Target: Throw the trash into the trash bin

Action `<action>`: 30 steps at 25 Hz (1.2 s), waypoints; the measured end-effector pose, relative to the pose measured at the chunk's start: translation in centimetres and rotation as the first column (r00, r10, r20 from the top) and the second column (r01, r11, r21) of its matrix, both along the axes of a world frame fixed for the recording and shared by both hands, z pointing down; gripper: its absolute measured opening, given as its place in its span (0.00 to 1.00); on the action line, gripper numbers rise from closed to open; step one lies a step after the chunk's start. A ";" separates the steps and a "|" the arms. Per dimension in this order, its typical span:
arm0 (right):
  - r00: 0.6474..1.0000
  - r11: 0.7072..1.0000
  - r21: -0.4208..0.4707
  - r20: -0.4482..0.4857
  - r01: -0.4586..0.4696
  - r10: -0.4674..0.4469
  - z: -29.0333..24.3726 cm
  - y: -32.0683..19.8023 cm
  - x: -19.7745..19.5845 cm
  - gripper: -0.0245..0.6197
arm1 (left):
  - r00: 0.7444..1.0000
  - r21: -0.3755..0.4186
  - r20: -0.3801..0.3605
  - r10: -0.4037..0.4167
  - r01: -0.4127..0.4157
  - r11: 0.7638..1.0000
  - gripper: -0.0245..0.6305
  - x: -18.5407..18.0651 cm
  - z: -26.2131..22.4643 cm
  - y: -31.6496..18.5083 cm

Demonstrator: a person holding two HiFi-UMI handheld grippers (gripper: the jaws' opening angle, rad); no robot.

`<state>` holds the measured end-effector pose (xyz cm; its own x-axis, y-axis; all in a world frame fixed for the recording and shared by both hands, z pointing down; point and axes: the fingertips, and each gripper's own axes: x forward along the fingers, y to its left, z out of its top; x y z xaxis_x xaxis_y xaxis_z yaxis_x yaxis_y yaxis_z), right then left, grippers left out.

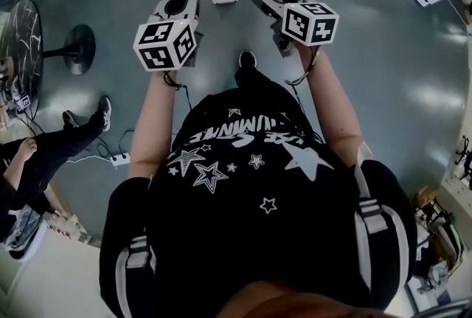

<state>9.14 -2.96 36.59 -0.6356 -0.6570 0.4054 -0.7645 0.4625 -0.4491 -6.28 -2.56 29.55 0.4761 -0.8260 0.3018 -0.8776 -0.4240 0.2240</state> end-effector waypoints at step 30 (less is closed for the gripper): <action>1.000 0.995 -0.102 -0.014 0.005 -0.006 3.6 -11.5 0.8 0.59 | 0.999 -0.093 -0.036 -0.022 0.018 0.995 0.05 1.1 3.6 -13.5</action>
